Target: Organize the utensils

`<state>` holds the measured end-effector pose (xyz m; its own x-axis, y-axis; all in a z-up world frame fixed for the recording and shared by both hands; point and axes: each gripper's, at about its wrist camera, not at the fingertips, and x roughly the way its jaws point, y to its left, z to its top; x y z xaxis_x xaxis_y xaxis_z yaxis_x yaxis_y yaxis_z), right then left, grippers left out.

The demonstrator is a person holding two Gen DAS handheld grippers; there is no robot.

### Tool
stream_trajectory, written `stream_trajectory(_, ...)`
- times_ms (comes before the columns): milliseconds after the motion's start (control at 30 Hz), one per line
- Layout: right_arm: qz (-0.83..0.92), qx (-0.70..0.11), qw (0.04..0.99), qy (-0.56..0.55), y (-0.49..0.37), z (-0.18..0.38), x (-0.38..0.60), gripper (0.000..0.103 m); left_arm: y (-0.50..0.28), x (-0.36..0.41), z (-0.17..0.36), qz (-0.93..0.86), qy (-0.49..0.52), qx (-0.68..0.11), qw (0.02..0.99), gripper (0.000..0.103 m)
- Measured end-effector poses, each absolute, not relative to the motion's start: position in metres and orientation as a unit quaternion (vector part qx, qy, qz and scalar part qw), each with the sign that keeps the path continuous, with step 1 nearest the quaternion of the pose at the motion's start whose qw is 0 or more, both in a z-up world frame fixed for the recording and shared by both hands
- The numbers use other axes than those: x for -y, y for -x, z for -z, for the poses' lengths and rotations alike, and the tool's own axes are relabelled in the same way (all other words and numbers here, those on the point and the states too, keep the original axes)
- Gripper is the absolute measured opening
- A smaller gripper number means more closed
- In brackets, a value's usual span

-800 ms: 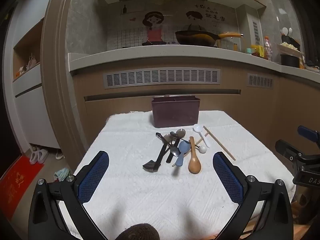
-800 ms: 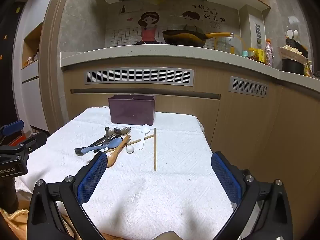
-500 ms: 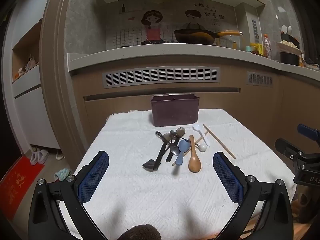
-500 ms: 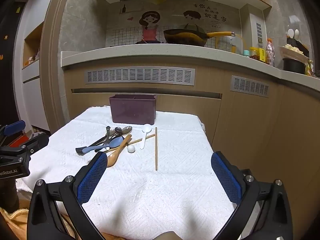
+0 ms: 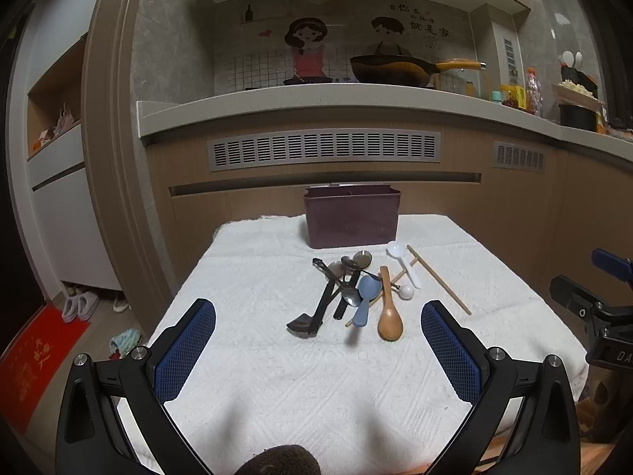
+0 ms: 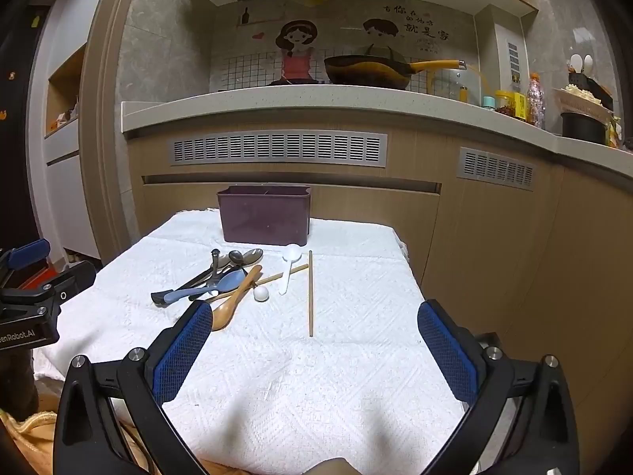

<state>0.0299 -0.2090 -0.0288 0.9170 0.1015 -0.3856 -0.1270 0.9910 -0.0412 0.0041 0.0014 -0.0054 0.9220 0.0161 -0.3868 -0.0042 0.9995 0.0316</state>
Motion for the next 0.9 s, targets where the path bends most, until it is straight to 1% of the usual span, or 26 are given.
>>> stream_trajectory(900,-0.064,-0.198,0.977,0.034,-0.0316,0.0277,0.2112,0.103,-0.0045,-0.0021,0.0065,-0.009,-0.017,-0.204,0.979,0.103)
